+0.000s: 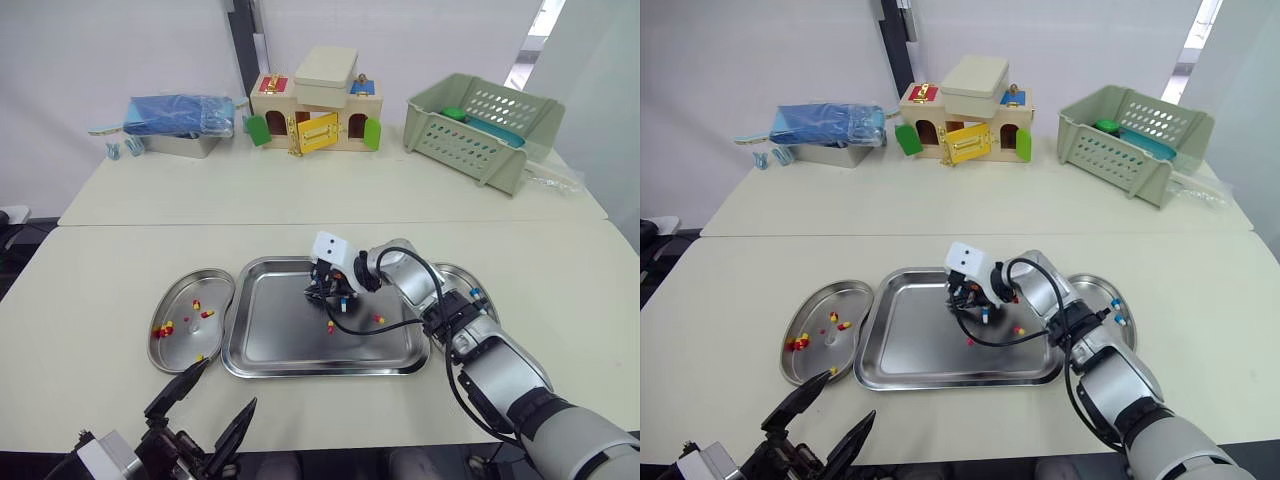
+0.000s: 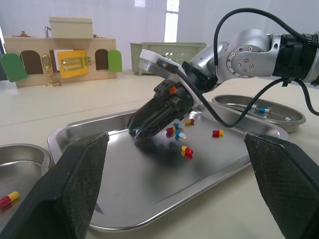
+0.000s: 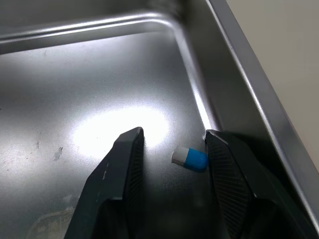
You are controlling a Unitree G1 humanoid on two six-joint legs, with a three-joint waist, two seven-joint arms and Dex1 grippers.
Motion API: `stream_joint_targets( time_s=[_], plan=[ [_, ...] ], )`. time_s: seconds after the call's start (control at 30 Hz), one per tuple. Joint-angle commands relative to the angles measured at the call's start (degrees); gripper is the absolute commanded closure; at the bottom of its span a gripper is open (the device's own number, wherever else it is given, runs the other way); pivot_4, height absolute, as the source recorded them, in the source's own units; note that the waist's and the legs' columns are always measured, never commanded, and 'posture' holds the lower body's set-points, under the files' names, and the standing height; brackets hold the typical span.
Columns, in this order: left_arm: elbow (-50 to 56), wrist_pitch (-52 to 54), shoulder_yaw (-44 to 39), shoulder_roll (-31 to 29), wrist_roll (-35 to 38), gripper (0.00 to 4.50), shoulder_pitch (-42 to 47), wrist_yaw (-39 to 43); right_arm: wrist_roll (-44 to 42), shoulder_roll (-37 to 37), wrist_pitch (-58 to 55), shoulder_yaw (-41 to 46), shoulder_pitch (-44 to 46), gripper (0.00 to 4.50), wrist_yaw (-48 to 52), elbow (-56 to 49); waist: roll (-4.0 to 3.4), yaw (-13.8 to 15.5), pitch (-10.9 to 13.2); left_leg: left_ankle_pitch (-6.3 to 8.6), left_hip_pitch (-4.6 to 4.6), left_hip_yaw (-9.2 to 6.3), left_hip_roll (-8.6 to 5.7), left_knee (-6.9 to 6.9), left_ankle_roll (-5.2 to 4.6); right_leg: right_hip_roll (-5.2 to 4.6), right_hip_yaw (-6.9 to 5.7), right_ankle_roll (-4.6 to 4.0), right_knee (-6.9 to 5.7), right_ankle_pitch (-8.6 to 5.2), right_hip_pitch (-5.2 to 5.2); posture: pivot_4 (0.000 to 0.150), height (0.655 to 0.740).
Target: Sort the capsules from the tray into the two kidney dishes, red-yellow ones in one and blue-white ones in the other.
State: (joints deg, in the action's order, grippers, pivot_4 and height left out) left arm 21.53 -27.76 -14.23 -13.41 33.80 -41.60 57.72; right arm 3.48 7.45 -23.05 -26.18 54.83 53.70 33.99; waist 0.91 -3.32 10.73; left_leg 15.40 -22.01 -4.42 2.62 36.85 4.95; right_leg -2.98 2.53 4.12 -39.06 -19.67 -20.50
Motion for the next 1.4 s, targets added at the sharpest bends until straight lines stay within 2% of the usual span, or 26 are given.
stream_joint_targets(
  time_s=[0.03,0.47,0.67,1.17,1.4],
  plan=[
    [-0.2,-1.7,0.4,-0.3,0.2,0.00,-0.5,0.3,0.1,0.0,-0.3,0.9,-0.1,2.31,0.3,-1.9,0.00,0.0,0.0,0.00,0.00,0.00,0.00,0.00,0.00,0.00,0.00,0.00,0.00,0.00,0.00,0.150,0.7400],
    [-3.3,-4.4,0.7,-0.4,1.2,0.00,-0.6,2.4,1.5,1.8,-1.9,0.0,-0.8,2.31,1.9,-3.3,0.00,0.0,0.0,0.00,0.00,0.00,0.00,-0.01,0.00,0.00,0.00,0.00,0.00,0.00,0.00,0.150,0.7400],
    [-4.0,-4.8,0.4,-0.7,2.0,0.00,-0.8,3.3,1.8,1.0,-2.0,0.3,-1.0,3.66,1.8,-3.3,0.00,0.0,0.0,0.00,0.00,0.00,0.00,-0.01,0.00,0.00,0.00,0.00,0.00,0.00,0.00,0.150,0.7400],
    [0.0,-2.3,1.5,-2.4,1.1,0.00,-0.3,-0.5,1.6,0.9,-1.9,0.6,-1.5,3.66,2.1,-4.1,0.00,0.0,0.0,0.00,0.00,0.00,0.00,-0.02,0.00,0.00,0.00,0.00,0.00,0.00,0.00,0.150,0.7400],
    [0.6,-2.3,1.9,-3.2,0.8,0.00,-0.4,-1.2,-1.0,2.0,-4.5,2.7,-1.8,3.66,4.3,-10.1,-0.02,0.0,0.0,0.00,-0.01,0.00,0.00,-0.02,0.00,0.00,0.00,0.00,0.01,0.00,-0.01,0.150,0.7400]
  ],
)
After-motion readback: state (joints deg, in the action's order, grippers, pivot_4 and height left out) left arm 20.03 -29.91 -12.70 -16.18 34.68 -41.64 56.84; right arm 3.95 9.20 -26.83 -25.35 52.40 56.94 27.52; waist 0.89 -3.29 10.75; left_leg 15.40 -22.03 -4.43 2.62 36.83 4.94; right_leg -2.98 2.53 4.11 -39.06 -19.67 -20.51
